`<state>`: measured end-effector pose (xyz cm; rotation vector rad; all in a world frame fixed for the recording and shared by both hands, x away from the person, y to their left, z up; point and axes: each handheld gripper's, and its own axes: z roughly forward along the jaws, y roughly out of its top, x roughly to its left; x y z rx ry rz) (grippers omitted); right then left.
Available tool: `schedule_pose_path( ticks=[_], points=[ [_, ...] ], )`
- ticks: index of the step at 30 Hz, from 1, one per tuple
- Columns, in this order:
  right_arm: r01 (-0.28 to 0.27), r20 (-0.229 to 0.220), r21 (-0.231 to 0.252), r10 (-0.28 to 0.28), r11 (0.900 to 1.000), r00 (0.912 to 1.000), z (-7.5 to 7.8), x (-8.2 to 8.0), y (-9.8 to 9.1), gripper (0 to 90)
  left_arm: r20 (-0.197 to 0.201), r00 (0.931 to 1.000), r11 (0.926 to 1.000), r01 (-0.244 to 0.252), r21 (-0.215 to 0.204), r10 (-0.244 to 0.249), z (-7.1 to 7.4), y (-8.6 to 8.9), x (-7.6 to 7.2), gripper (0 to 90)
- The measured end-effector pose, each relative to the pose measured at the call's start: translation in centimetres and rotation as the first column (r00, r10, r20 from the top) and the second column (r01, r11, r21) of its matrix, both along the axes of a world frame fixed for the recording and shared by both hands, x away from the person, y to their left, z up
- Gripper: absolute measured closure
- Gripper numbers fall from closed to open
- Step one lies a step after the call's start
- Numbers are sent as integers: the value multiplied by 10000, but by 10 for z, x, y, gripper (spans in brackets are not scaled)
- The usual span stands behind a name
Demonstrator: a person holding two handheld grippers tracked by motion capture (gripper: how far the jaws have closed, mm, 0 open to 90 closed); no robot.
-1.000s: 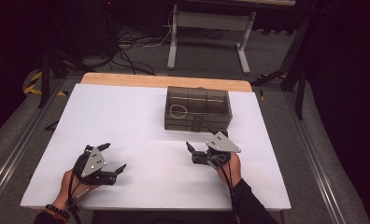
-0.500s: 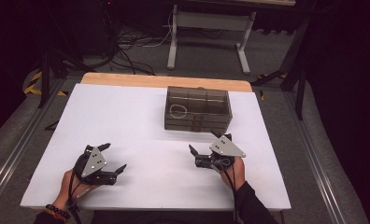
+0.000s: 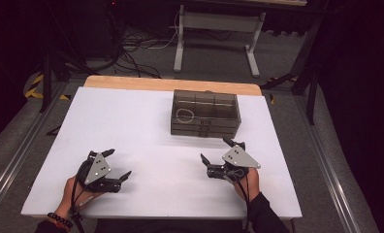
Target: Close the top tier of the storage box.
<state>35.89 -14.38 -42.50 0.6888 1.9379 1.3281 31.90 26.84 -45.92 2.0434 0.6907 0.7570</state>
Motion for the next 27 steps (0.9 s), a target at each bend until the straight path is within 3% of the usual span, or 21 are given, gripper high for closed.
schedule_pose_path(
  ticks=[27],
  points=[
    [-101, 170, -294, 106, 9995, 9998, -7, -14, -14, 85, -19, 10000, 10000, 37, -18, -37, 0, 0, 0, 108]
  ],
)
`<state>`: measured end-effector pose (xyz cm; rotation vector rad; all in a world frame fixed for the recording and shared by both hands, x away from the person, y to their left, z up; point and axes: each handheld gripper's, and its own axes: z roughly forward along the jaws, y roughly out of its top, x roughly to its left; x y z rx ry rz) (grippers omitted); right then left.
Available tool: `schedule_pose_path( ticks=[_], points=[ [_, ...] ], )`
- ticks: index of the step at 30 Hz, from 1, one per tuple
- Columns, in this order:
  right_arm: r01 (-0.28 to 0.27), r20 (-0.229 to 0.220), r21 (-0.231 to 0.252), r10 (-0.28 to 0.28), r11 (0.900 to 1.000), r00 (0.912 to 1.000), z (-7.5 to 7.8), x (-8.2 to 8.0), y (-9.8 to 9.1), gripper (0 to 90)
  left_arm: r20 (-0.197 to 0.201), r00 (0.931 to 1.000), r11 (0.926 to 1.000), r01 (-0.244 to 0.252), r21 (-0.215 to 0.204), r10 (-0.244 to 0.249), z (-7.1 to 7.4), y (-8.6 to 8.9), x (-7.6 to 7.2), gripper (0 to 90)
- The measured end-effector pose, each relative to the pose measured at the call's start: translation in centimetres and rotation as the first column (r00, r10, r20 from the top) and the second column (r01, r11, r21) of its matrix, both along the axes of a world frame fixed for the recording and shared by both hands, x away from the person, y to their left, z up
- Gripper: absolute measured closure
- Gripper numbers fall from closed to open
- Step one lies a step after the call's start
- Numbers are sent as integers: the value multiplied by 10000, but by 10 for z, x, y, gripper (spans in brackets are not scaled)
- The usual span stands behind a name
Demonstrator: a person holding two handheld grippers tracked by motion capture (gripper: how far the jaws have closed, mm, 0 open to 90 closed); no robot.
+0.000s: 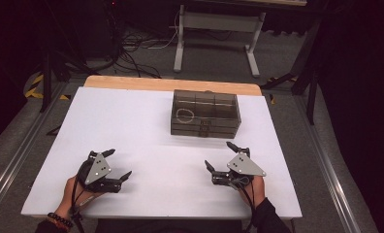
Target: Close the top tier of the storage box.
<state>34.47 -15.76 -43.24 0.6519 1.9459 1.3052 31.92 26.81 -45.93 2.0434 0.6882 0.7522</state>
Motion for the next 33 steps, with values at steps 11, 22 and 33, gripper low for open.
schedule_pose_path(
  ticks=[11, 22, 33],
  points=[
    [8, 55, -213, -7, 9998, 10000, -6, -5, -7, 85, -30, 10000, 10000, 17, -3, -17, 0, 0, 1, 108],
    [142, 33, -433, -141, 9990, 9999, -13, -10, -20, 85, -22, 10000, 10000, 6, -14, -6, 0, 1, 1, 107],
    [283, -42, -523, -286, 9982, 9996, -21, -18, -33, 85, -69, 10000, 10000, 47, -10, -47, 0, 0, 2, 106]
  ],
)
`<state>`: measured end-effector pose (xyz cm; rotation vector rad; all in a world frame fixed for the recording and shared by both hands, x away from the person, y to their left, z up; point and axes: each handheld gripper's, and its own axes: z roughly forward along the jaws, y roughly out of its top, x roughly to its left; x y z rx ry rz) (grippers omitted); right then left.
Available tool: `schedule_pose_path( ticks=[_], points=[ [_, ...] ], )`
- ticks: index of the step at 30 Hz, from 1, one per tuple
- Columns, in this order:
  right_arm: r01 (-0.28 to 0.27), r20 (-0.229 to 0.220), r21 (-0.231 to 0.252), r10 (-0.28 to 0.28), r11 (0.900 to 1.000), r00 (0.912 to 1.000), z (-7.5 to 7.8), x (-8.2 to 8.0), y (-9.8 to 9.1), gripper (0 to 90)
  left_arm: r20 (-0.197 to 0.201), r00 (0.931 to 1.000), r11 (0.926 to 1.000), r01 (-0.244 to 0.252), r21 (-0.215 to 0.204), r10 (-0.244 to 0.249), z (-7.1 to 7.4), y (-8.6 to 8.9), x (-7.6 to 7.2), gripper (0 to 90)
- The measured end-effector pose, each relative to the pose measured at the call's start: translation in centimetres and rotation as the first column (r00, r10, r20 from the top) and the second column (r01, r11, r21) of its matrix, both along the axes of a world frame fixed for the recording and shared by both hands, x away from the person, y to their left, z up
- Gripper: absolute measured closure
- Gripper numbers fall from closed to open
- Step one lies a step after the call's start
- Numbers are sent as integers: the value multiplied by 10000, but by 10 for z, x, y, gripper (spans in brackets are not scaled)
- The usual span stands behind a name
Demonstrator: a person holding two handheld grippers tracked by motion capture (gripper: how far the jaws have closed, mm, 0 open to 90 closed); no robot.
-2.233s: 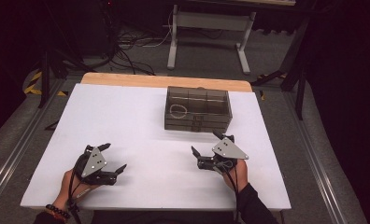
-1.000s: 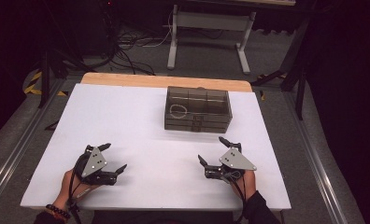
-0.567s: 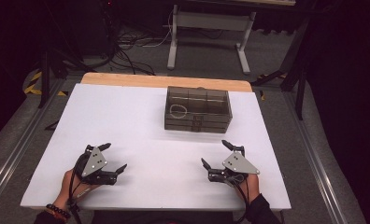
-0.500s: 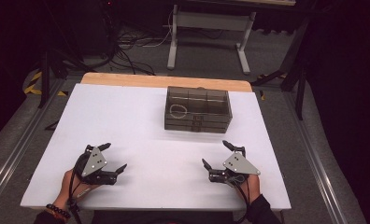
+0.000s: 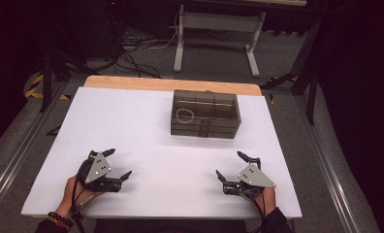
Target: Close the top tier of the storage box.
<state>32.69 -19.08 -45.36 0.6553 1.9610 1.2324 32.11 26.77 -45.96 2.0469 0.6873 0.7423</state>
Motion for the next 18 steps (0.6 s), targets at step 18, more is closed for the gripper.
schedule_pose_path(
  ticks=[18],
  points=[
    [70, -58, 169, -69, 9998, 10000, -1, -1, -3, 85, 62, 9998, 9998, 202, -77, -201, 1, -2, -4, 104]
  ],
)
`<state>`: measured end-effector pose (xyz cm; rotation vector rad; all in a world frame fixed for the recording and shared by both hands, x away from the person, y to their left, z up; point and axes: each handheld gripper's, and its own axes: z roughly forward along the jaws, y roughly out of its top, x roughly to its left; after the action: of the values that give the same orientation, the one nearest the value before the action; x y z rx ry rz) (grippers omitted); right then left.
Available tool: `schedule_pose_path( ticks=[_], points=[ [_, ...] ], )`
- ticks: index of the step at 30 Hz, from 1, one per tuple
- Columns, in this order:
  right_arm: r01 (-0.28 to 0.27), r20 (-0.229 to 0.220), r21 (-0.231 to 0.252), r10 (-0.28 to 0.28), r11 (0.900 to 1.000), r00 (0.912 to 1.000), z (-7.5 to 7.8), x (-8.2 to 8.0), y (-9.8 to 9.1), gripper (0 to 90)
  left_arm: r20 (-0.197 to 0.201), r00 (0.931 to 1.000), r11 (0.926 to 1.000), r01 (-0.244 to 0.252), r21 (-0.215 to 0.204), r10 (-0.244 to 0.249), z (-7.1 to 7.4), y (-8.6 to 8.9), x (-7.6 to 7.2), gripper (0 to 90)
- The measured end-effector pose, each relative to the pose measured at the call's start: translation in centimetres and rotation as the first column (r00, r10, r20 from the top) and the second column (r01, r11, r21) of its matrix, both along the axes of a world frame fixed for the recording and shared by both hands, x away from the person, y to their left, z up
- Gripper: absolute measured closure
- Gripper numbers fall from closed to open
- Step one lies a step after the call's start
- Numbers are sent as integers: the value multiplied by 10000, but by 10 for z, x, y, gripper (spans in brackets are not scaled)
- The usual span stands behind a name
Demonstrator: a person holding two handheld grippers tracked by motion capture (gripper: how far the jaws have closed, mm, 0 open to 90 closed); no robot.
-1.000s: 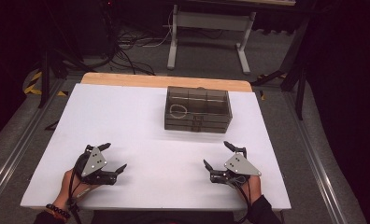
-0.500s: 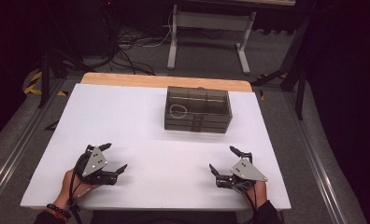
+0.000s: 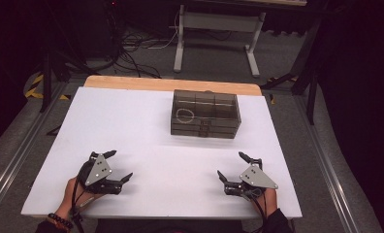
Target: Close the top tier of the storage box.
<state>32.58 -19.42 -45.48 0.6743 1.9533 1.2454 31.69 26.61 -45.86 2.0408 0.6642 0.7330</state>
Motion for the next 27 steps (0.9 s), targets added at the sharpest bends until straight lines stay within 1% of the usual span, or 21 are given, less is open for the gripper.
schedule_pose_path(
  ticks=[5, 11, 17, 22, 26, 27],
  points=[
    [-59, 8, -60, 59, 10000, 10000, 0, -1, 1, 85, -12, 10000, 9999, 42, 98, -42, 0, -2, 1, 104],
    [-60, 3, -34, 60, 10000, 10000, 0, 0, 1, 85, -51, 10000, 9999, 5, 113, -4, -1, -1, 1, 103],
    [-129, 34, -1, 129, 9999, 9999, 0, 3, 3, 85, -68, 9999, 9999, -135, -82, 135, -1, 2, 1, 103],
    [-131, -43, 7, 131, 9999, 9999, 0, 5, 2, 85, -167, 9998, 9999, -121, -110, 119, -2, 1, 4, 103],
    [-130, -55, -22, 130, 9999, 9999, -1, 4, 2, 85, -143, 9998, 9998, -115, -152, 113, -1, 0, 5, 103],
    [-157, -46, -70, 157, 9999, 9999, -1, 4, 2, 85, -138, 9999, 9999, -83, -110, 82, -1, -1, 5, 103]
  ],
)
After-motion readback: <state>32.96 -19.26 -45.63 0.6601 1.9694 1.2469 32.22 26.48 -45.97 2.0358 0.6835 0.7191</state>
